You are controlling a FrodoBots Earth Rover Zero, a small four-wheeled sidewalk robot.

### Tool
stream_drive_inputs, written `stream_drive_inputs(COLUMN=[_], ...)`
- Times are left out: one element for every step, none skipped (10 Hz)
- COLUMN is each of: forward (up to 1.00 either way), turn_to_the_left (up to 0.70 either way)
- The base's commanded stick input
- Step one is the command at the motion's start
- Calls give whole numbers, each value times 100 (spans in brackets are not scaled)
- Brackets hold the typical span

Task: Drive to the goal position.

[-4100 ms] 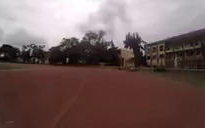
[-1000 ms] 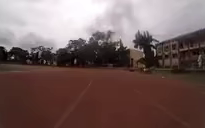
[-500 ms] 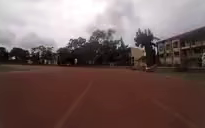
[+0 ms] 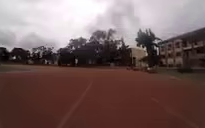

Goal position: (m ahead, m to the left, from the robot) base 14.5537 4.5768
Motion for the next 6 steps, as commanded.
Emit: stream_drive_inputs(forward=[70,70,70,70,70,70], turn_to_the_left=[0,0,0,0,0,0])
